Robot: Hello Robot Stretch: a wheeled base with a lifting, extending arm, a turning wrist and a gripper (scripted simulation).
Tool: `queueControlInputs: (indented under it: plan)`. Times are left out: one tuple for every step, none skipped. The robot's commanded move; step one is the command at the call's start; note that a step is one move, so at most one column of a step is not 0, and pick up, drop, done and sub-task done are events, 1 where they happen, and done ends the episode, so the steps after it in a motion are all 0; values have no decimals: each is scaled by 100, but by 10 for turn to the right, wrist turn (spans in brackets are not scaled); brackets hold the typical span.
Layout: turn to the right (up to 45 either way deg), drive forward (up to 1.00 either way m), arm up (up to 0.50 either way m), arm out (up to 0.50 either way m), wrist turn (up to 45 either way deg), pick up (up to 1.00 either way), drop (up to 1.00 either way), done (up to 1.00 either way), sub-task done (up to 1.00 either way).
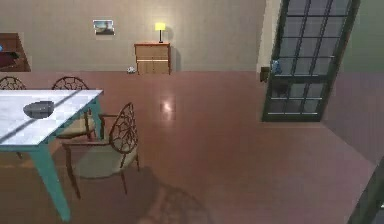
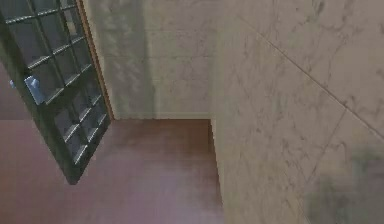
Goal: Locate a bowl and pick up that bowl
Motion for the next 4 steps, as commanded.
queueControlInputs:
  plan:
    - [0, 25, 0, 0, 0, 0, 0, 0, 0]
    - [-180, 0, 0, 0, 0, 0, 0, 0, 0]
    - [0, 55, 0, 0, 0, 0, 0, 0, 0]
    - [-450, 0, 0, 0, 0, 0, 0, 0, 0]
